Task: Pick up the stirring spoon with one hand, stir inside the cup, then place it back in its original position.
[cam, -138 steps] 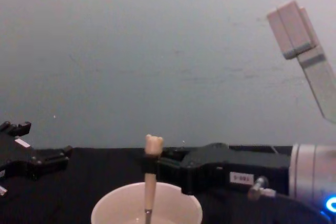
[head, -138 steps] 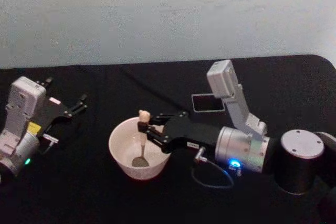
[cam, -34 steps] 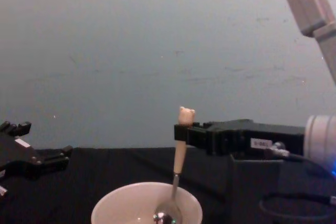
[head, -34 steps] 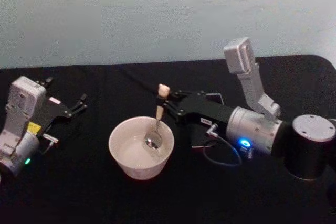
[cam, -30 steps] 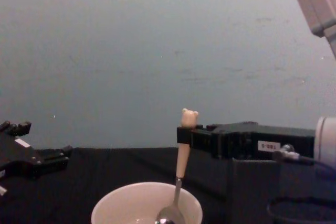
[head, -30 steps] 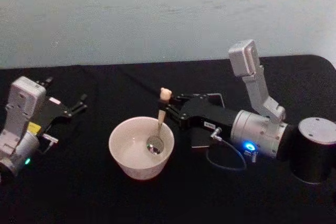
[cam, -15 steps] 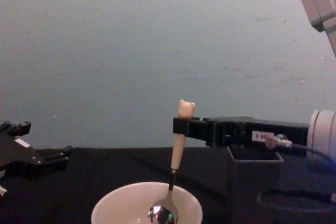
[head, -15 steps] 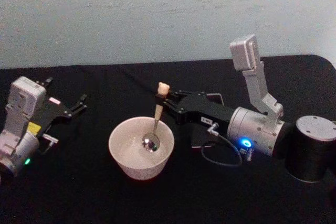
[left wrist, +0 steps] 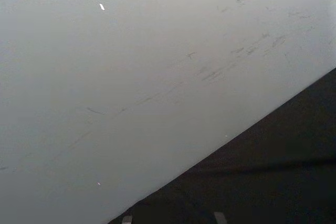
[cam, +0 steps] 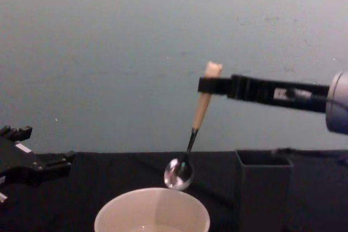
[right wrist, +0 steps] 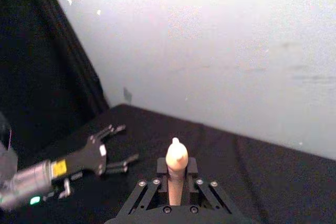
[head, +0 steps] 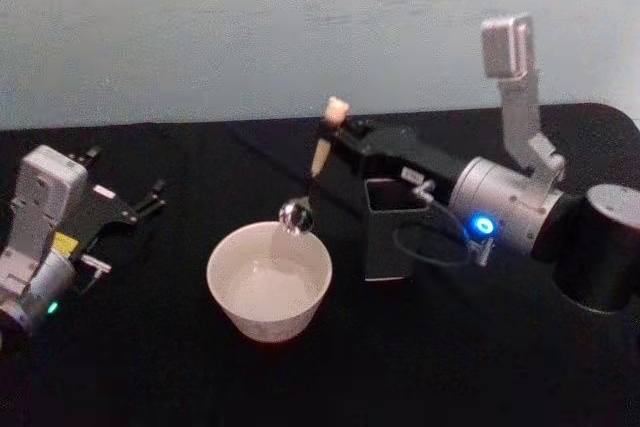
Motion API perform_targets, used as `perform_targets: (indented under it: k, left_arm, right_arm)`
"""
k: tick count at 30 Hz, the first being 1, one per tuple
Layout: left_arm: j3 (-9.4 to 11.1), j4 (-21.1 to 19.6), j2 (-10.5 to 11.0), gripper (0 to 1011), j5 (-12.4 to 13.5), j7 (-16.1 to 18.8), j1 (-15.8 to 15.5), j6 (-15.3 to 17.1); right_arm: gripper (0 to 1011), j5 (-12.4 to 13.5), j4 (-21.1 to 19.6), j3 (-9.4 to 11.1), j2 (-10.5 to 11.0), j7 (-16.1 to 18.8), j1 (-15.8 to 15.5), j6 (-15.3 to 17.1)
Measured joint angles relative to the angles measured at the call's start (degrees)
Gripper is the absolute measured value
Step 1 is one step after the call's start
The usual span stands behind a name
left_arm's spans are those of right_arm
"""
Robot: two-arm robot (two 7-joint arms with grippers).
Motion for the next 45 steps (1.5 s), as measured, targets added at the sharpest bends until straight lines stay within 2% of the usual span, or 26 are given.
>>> perform_targets:
  k: [6,12,18,23,30,36,45]
  left_arm:
    - [0.0,0.0,0.0,1001,0.0,0.0,0.0,0.0]
    - [0.0,0.0,0.0,1001,0.0,0.0,0.0,0.0]
    - [0.0,0.0,0.0,1001,0.0,0.0,0.0,0.0]
    - [0.0,0.0,0.0,1001,0.0,0.0,0.0,0.0]
    - [0.0,0.0,0.0,1001,0.0,0.0,0.0,0.0]
    - [0.0,0.0,0.0,1001,0.0,0.0,0.0,0.0]
    - [0.0,0.0,0.0,1001,0.0,0.0,0.0,0.0]
  right_arm:
    - [211,3.1,-1.6,2.2,0.4,-2.0,0.2,0.6]
    - [211,6.1,-3.3,4.3,1.6,-2.8,-0.3,0.8]
    - [211,8.4,-4.6,6.0,3.9,-1.9,-1.4,0.3]
    - [211,10.5,-5.4,7.6,6.6,-0.3,-2.9,-1.1]
    - [211,12.0,-5.9,9.1,9.4,0.1,-4.3,-2.4]
    - [211,12.1,-5.3,8.9,10.8,0.1,-4.6,-3.5]
    - [211,10.0,-3.2,6.1,11.1,-1.1,-3.7,-5.4]
